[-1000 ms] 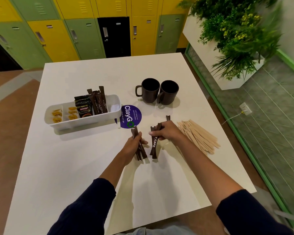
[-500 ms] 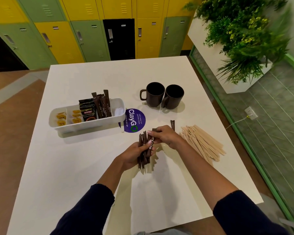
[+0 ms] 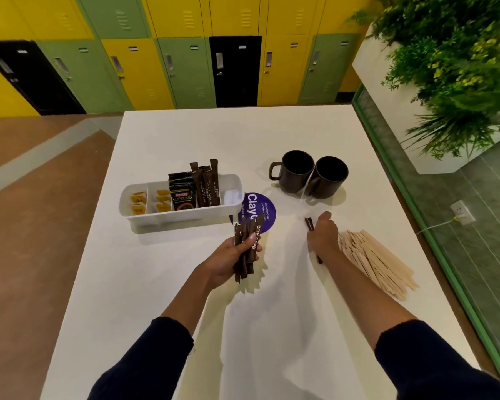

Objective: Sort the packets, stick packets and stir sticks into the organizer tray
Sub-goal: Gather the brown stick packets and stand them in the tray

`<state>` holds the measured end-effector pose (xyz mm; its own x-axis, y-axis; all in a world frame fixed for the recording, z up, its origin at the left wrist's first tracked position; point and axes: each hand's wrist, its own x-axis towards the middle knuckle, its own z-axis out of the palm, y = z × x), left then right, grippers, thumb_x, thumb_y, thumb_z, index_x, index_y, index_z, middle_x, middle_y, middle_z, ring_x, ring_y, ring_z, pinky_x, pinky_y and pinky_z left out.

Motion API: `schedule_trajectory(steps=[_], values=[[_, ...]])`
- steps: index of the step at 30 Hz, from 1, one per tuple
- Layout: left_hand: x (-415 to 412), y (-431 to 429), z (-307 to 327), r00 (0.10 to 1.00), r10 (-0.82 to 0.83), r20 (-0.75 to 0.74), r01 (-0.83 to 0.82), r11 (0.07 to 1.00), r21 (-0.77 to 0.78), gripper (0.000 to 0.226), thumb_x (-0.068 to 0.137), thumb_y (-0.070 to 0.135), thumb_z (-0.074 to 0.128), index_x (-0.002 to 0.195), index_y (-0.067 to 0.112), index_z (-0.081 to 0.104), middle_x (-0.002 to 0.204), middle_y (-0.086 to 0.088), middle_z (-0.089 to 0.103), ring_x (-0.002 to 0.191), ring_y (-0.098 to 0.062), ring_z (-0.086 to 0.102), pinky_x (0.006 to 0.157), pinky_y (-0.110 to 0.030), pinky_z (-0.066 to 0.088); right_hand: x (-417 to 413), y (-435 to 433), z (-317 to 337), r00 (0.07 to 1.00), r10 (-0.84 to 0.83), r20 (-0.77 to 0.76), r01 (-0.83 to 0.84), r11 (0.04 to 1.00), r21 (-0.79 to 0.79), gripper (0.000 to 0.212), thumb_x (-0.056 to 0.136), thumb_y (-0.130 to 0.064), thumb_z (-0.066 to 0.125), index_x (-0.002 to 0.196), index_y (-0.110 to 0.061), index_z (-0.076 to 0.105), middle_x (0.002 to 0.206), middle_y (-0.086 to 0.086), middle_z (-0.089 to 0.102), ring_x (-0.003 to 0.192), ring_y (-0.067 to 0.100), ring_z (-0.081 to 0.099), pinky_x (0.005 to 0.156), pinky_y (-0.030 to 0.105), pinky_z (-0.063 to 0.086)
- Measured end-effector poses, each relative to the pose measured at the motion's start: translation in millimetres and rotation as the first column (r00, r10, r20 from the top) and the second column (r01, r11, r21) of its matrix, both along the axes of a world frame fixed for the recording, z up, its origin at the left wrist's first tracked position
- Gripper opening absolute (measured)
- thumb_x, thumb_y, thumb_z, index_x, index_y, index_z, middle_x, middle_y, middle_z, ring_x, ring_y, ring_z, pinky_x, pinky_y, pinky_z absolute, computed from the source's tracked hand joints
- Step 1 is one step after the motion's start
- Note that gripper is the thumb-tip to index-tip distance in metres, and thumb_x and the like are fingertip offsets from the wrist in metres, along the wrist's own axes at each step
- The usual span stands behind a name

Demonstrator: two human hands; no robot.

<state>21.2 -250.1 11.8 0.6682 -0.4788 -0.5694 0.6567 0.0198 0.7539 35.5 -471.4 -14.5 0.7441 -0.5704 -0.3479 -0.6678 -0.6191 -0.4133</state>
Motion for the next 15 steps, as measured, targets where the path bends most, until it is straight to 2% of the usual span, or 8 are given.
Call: schedule_trajectory(steps=[3,5,8,10,13,15], values=[[6,9,3,0.998,0.027,0.049,-0.029,0.999,0.031,0.021,0.096,0.028,0.048,0.106,0.012,0.058,0.082,0.000,0.063,0.069,-0.011,0.057,0.067,-0.024,0.046,10,15,5,1.000,-0.015,0.004,0.015,0.997,0.072,0.044,0.087,-0.007,0.062,0.125,-0.003,0.041,0.127,0.018,0.054,0.117,0.035,0.054,0.093,0.041,0.050],[11,16,7,0.993,0.040,0.114,-0.048,0.997,0.067,0.021,0.097,0.027,0.048,0.108,0.011,0.056,0.083,-0.001,0.064,0.066,-0.009,0.057,0.066,-0.022,0.049,23,29,15,0.998,0.030,0.052,-0.040,0.980,0.193,0.037,0.088,-0.012,0.061,0.122,-0.004,0.049,0.121,0.013,0.059,0.111,0.031,0.058,0.088,0.036,0.050],[19,24,16,0.974,0.065,0.216,-0.093,0.988,0.125,0.020,0.097,0.027,0.048,0.109,0.013,0.055,0.082,0.000,0.066,0.063,-0.008,0.058,0.060,-0.018,0.051,42,54,43,0.977,0.103,0.185,-0.182,0.855,0.486,0.024,0.089,-0.012,0.057,0.110,-0.001,0.060,0.095,0.010,0.064,0.084,0.023,0.063,0.066,0.028,0.049],[25,30,21,0.961,0.090,0.261,-0.129,0.982,0.138,0.023,0.096,0.027,0.049,0.113,0.012,0.054,0.078,-0.001,0.065,0.063,-0.010,0.057,0.056,-0.019,0.052,52,70,62,0.964,0.148,0.222,-0.256,0.748,0.613,0.021,0.091,-0.010,0.056,0.106,0.002,0.063,0.082,0.007,0.064,0.068,0.014,0.058,0.059,0.022,0.044],[35,42,28,0.948,0.103,0.302,-0.161,0.971,0.174,0.026,0.096,0.028,0.050,0.119,0.015,0.050,0.072,-0.002,0.059,0.065,-0.013,0.056,0.055,-0.021,0.053,67,94,76,0.953,0.246,0.175,-0.296,0.641,0.708,0.019,0.092,-0.013,0.057,0.104,-0.001,0.065,0.076,0.002,0.062,0.063,0.009,0.053,0.057,0.017,0.044],[42,51,30,0.932,0.117,0.343,-0.185,0.968,0.172,0.027,0.096,0.027,0.050,0.122,0.021,0.050,0.077,0.001,0.060,0.068,-0.012,0.056,0.058,-0.019,0.053,77,108,77,0.941,0.296,0.164,-0.317,0.604,0.731,0.021,0.092,-0.014,0.058,0.105,0.001,0.066,0.077,0.003,0.061,0.062,0.008,0.051,0.054,0.016,0.043]])
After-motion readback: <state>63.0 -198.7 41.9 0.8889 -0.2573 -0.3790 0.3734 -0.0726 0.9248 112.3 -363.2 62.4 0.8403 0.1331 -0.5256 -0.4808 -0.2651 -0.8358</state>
